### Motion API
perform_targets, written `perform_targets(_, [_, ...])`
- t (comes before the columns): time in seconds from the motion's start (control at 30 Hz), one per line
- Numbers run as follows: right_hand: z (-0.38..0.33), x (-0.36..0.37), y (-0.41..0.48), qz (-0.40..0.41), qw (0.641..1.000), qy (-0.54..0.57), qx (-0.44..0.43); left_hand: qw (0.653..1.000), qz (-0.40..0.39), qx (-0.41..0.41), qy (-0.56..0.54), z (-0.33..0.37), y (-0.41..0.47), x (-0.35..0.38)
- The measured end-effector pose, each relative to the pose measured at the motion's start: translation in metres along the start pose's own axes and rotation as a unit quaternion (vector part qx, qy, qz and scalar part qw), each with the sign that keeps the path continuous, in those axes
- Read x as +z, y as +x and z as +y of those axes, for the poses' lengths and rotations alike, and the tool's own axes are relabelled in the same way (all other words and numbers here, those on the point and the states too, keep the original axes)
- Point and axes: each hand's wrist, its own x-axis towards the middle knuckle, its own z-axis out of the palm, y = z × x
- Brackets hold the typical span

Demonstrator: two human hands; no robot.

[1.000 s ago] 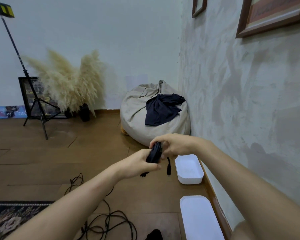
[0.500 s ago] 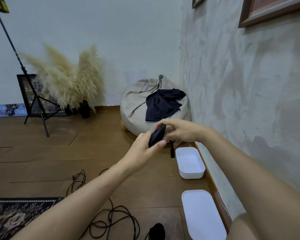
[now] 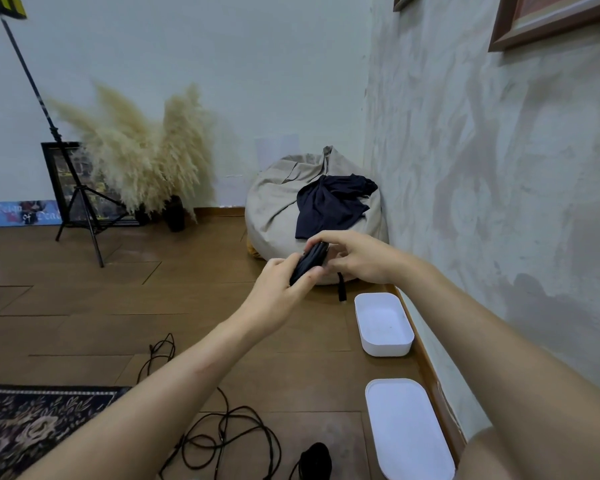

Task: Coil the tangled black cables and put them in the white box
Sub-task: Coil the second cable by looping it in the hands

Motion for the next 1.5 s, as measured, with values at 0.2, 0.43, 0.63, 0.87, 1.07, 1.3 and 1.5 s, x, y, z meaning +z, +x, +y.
perform_targets(0.2, [-0.015,0.011,0.018,0.131,0.991,0.019,0.019,0.991,0.056,-0.019,-0.116,-0.001,-0.003,-0.014])
perform_targets(0.43, [-0.015,0.029,0.02,0.153,0.981,-0.097,0.07,0.992,0.059,-0.045,-0.099,-0.007,0.001,-0.02])
perform_targets(0.63, [-0.013,0.04,0.02,0.113,0.987,0.045,0.101,0.993,0.064,-0.055,-0.081,-0.017,0.004,-0.01])
perform_targets(0.87, [-0.017,0.038,0.018,0.131,0.986,0.05,0.093,0.993,0.052,-0.088,-0.062,-0.029,0.007,0.001])
perform_targets(1.07, [-0.011,0.049,0.019,0.129,0.948,0.26,0.133,0.991,0.072,-0.101,-0.058,-0.031,0.01,0.011])
perform_targets(1.3, [-0.003,0.058,0.018,0.103,0.922,0.323,0.184,0.988,0.083,-0.118,-0.052,-0.033,0.008,0.024])
perform_targets(1.5, [-0.005,0.068,0.021,0.054,0.899,0.372,0.225,0.984,0.091,-0.125,0.083,-0.042,0.008,0.031])
